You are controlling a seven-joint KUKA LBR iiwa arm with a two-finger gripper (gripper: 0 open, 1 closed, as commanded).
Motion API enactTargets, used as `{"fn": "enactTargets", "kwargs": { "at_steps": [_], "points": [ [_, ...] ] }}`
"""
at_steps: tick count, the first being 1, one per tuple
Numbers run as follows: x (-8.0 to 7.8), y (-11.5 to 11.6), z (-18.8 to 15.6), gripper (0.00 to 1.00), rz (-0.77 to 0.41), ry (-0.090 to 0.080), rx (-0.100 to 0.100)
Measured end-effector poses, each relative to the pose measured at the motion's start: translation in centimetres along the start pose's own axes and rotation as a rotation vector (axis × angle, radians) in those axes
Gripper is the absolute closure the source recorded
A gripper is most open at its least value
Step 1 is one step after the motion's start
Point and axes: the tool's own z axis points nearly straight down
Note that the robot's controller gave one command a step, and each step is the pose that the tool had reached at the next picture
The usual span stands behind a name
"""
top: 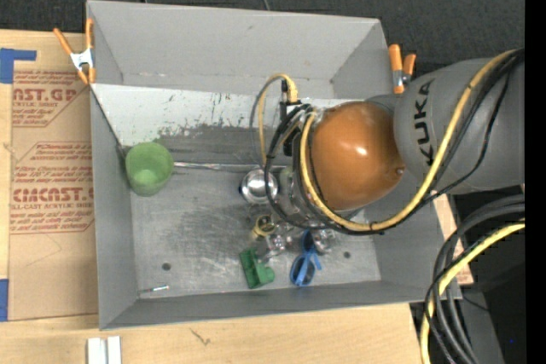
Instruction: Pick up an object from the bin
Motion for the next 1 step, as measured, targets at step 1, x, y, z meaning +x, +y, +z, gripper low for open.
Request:
{"fn": "enactTargets", "kwargs": {
  "at_steps": [1],
  "points": [
    [1.53,1.5,2.28,0.0,-0.301,0.0,0.005]
  ]
}}
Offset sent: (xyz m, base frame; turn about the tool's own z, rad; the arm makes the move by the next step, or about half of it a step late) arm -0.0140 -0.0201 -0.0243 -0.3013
